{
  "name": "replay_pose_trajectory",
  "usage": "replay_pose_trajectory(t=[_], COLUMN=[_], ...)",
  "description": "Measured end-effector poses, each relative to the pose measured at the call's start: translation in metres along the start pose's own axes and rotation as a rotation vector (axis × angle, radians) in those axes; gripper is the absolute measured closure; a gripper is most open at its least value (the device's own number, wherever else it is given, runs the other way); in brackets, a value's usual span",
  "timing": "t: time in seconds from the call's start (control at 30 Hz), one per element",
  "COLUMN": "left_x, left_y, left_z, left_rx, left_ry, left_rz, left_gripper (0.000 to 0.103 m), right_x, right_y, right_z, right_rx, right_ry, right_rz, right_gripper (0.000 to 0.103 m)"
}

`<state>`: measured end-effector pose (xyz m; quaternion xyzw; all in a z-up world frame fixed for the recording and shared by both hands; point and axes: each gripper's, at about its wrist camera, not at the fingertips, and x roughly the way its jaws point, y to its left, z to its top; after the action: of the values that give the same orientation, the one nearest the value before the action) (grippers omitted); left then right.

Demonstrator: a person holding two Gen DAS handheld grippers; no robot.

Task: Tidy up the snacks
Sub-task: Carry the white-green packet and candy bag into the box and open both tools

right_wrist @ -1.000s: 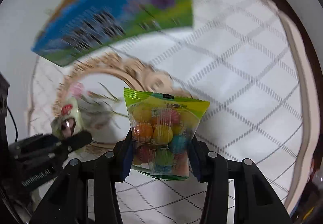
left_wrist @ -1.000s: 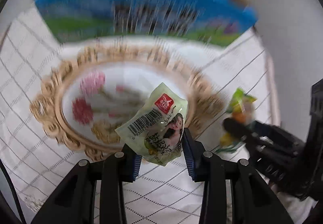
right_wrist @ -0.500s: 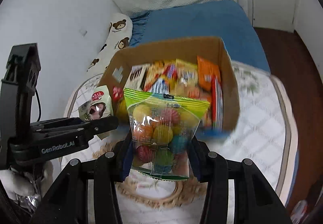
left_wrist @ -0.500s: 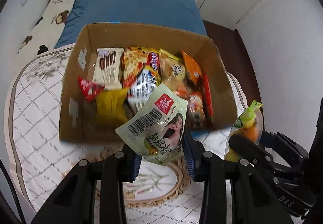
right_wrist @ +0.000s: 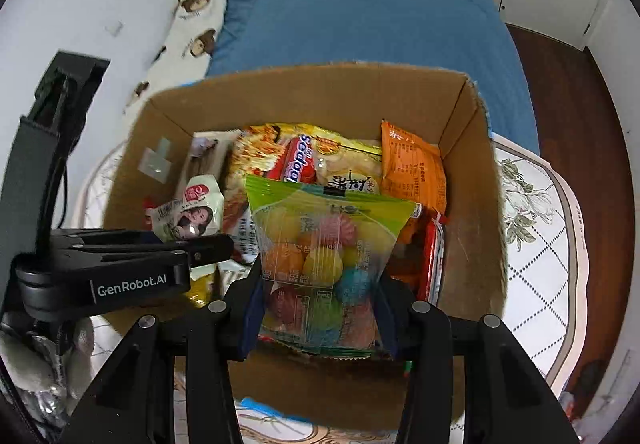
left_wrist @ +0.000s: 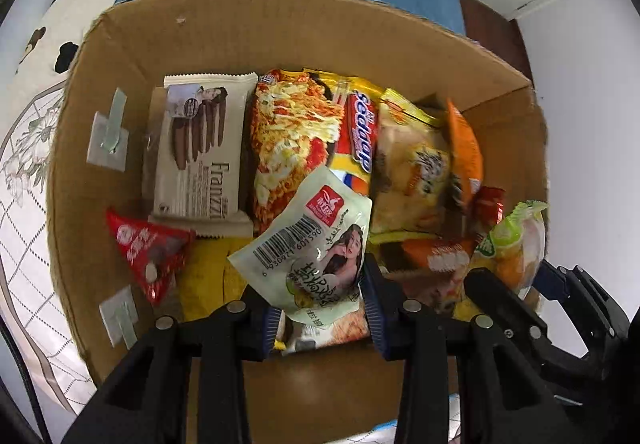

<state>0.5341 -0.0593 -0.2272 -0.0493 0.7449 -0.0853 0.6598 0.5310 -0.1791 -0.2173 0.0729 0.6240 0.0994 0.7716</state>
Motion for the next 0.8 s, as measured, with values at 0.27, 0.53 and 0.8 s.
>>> replay_pose_trajectory(t=[0.27, 0.53, 0.8], left_x=[0.008, 0.001, -0.011], left_y=[0.012, 0.022, 0.029], left_z=[0.014, 0.005, -0.026], left_rx=[-0.025, -0.031, -0.027], left_ry=[0.01, -0.048, -0.118], left_rz=[0.038, 0.079, 0.116], left_gripper=[0.019, 0.016, 0.016], right_x=[0.028, 0.021, 0.01], right_y=[-0.012, -0.023, -0.028], right_z=[0.009, 0.009, -0.004], right_rx=[0.024, 0.046, 0.048], right_ry=[0.097, 0.1, 0.054], right_rz=[-0.034, -0.078, -0.118], right_gripper=[0.018, 0.008, 0.008])
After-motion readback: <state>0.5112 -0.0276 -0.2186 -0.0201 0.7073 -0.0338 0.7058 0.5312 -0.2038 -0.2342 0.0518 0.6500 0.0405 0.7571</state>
